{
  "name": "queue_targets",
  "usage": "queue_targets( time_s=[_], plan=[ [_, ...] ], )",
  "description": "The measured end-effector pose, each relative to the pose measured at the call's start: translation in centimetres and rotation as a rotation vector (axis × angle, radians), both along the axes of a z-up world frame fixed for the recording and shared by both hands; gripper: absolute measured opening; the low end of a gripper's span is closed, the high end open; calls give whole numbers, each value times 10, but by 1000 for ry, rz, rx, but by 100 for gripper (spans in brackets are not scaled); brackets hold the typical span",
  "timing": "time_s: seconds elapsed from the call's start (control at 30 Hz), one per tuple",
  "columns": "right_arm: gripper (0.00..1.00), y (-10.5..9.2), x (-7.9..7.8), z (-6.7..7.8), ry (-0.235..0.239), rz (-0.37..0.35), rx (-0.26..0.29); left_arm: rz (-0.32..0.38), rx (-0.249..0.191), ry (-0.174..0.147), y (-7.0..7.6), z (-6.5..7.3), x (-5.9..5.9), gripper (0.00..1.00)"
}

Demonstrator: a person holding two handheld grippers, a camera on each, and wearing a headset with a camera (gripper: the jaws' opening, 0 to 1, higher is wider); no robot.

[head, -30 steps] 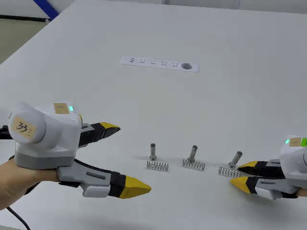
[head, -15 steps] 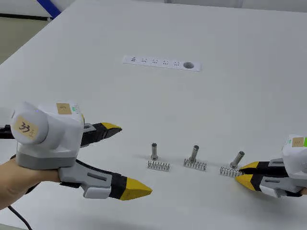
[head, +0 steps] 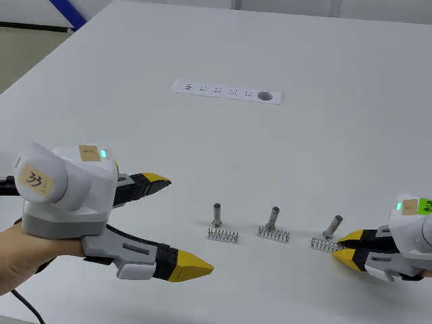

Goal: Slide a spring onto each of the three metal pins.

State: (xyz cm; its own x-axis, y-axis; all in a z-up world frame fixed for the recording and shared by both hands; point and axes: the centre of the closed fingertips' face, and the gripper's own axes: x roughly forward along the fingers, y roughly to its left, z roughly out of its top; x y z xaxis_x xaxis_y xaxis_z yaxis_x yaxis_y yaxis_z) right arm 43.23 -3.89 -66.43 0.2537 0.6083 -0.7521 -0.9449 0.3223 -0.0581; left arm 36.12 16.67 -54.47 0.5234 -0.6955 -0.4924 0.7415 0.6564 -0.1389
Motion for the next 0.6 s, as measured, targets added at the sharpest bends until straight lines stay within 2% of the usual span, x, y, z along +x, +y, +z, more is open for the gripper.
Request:
queue_targets(
  time_s=[0.27, 0.47, 0.6],
  plan=[
    [11, -4, -3, 3, 3, -6, -3, 3, -4, -6, -1, 2, 1, 96],
    [11, -2, -7, 14, -13, 11, 6, -13, -19, -8, -9, 2, 1, 92],
    [11, -4, -5, 15, -10, -1, 12, -19, -18, -8, -14, 1, 2, 93]
  ],
)
